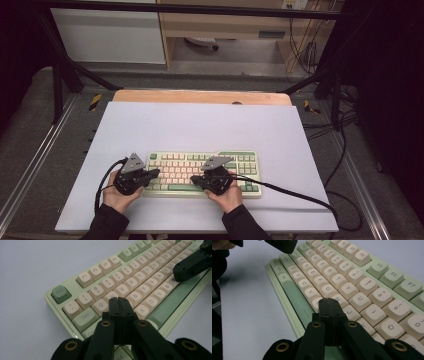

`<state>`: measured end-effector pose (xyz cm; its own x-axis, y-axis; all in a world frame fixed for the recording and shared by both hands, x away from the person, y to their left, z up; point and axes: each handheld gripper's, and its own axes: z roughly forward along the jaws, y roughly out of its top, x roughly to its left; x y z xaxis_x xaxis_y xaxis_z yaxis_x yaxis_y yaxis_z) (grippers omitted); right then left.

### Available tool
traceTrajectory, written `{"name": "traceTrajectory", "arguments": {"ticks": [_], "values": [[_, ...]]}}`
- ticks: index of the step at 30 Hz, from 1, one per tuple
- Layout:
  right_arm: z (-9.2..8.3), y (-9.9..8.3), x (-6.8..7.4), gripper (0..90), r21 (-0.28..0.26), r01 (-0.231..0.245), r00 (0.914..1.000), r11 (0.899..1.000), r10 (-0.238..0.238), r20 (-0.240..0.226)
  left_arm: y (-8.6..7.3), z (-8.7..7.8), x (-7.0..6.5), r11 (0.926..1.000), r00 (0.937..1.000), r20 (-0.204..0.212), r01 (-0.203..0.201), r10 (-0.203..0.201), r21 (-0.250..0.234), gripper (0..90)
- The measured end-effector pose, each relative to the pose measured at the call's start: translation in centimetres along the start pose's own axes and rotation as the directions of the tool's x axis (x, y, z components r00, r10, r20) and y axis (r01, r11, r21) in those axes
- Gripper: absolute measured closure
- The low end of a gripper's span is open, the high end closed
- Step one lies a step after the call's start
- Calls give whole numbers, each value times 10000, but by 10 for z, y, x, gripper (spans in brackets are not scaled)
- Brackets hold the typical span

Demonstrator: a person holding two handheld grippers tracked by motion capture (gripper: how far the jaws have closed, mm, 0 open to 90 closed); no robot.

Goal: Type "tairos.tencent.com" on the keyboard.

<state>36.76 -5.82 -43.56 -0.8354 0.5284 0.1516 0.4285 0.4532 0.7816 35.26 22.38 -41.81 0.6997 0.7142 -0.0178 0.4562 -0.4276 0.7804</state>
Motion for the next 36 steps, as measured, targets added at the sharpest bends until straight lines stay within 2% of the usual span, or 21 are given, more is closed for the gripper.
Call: {"name": "traceTrajectory", "arguments": {"ticks": [5,10,21,36], "values": [[2,-1,0,900,104,52,10000,9999,-52,22,0,0,0,10000,10000,0,4,-4,-12,899],[0,0,1,900,-25,62,10000,10000,-62,74,0,0,0,10000,10000,11,-3,3,-25,899],[-24,8,-6,900,-343,156,9990,9993,-141,428,1,-2,-2,10000,10000,31,-33,33,-79,899],[-55,-12,-29,900,-517,-361,9947,9980,408,941,5,-1,-6,9999,9999,119,-103,104,-118,899]]}}
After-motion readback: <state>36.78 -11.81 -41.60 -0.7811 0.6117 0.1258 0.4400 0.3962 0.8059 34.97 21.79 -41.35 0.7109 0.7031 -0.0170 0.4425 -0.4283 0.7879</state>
